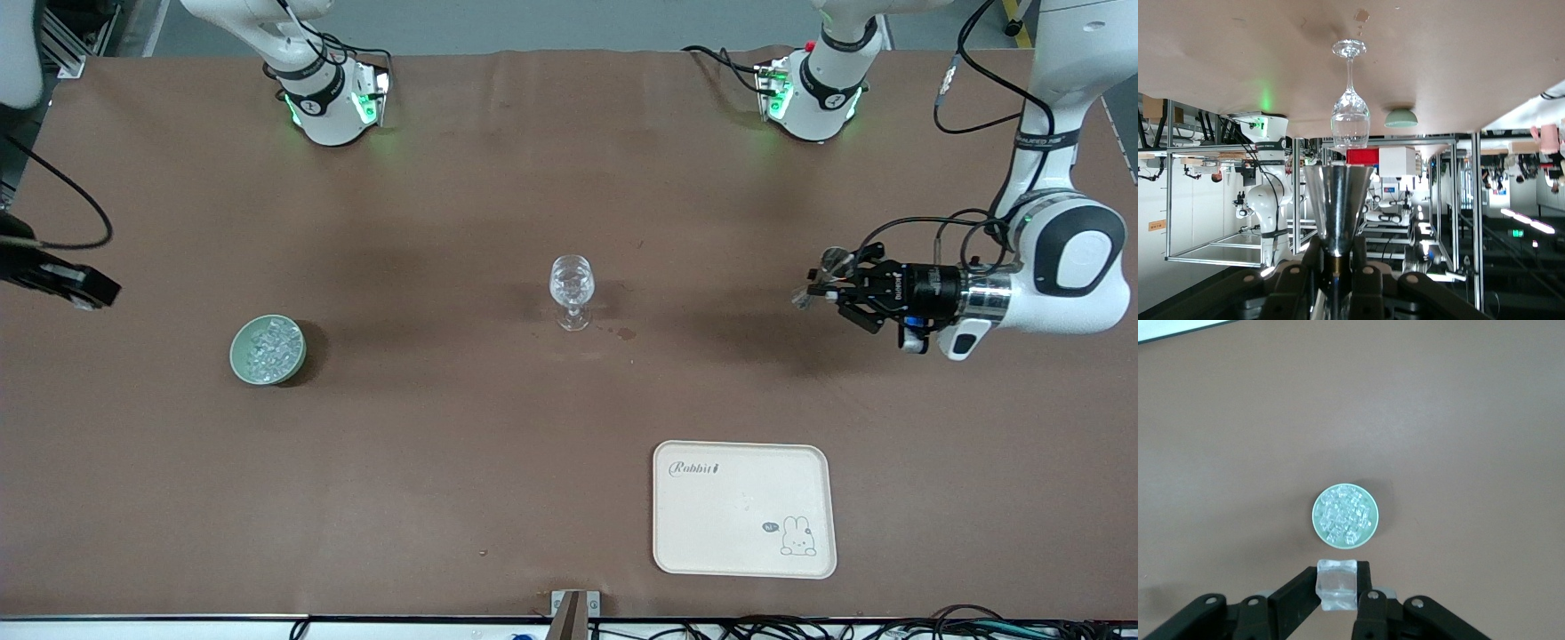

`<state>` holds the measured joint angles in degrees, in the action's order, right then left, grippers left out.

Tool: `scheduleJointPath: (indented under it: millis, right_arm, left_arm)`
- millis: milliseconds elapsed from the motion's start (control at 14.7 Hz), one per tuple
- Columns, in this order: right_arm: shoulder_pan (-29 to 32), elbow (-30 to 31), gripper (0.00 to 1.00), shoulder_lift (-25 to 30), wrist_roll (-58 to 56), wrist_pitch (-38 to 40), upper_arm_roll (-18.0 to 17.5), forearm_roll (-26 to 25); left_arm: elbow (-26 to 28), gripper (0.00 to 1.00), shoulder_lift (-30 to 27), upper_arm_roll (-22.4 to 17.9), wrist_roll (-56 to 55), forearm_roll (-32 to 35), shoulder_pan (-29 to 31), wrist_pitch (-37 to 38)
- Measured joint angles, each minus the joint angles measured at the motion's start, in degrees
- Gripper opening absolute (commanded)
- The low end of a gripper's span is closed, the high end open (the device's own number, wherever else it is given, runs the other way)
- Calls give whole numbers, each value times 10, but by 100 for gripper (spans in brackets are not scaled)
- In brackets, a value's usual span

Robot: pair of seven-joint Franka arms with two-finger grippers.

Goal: Pour wine and add ice with both arms
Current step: 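Lift the ice cube with the right gripper while the left gripper carries the jigger, then tilt the metal jigger over the wine glass with the left gripper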

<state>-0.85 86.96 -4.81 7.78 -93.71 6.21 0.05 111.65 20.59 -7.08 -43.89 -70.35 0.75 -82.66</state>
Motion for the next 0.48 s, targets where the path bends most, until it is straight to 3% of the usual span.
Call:
scheduleJointPath:
  millis: [478]
  right_arm:
    - [4, -64, 2, 5, 0, 59, 2, 1]
  left_arm:
    - [-20, 0, 1, 116, -96, -4, -4, -131]
